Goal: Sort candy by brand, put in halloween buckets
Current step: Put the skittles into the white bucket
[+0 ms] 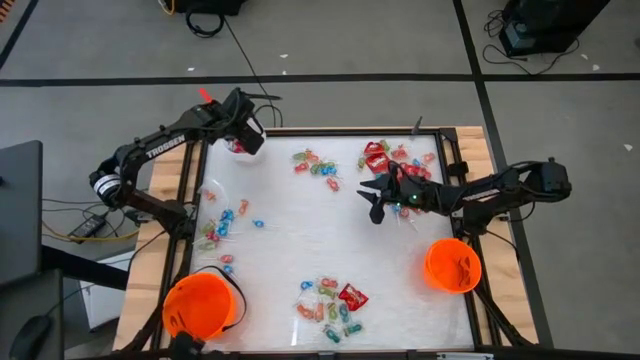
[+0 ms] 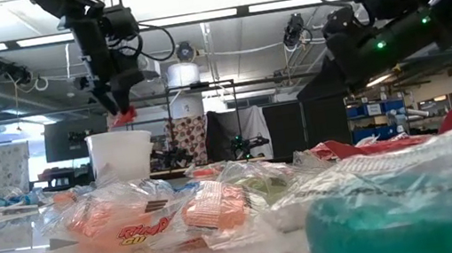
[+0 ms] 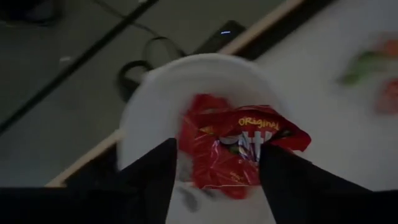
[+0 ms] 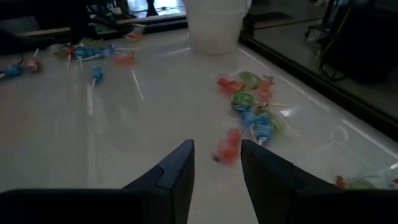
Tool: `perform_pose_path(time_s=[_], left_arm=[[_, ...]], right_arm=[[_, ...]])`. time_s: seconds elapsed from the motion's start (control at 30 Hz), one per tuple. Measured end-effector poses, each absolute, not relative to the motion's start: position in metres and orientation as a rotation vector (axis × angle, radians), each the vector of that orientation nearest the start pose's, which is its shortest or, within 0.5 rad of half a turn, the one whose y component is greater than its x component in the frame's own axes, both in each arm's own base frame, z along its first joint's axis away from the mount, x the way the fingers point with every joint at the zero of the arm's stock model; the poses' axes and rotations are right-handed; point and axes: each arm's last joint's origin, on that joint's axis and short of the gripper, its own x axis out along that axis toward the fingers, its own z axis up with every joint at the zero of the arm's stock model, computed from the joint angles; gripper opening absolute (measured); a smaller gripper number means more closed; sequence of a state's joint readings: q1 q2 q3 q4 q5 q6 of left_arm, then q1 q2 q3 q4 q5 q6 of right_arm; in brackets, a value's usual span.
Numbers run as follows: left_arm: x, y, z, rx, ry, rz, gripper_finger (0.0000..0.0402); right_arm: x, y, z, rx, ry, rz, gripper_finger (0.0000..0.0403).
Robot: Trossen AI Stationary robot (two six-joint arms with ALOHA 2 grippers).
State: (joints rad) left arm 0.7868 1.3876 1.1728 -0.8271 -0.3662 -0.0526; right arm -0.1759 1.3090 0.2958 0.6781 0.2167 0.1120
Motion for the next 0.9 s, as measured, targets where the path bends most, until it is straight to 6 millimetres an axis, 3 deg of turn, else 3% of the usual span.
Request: perform_pose_path(time_s=[0.2, 0.43, 0.57, 0.67, 0.8, 0.9], left_arm=[[0.182, 0.197, 0.282, -0.231, 1.156, 1.099, 0.0265], [0.184, 0.204, 0.288, -0.231, 1.054, 1.194, 0.0277], [0.187, 0.203, 0.293, -0.128, 1.059, 1.285, 0.0277], [0.189, 0.199, 0.288, -0.089, 1.106, 1.204, 0.0278], [0.196, 0.195, 0.282, -0.201, 1.07, 0.911, 0.0278], [0.196, 0.192, 0.288, -0.129, 1.06, 1.084, 0.0274]], right_arm=[[0.219, -0.041, 0.151, 0.084, 0.314, -0.421, 0.0144], [0.219, -0.041, 0.152, 0.081, 0.305, -0.423, 0.0144], [0.22, -0.04, 0.152, 0.081, 0.301, -0.421, 0.0144], [0.22, -0.04, 0.152, 0.081, 0.3, -0.421, 0.0144], [0.22, -0.04, 0.152, 0.073, 0.302, -0.419, 0.0144], [0.22, -0.04, 0.152, 0.065, 0.303, -0.418, 0.0144]])
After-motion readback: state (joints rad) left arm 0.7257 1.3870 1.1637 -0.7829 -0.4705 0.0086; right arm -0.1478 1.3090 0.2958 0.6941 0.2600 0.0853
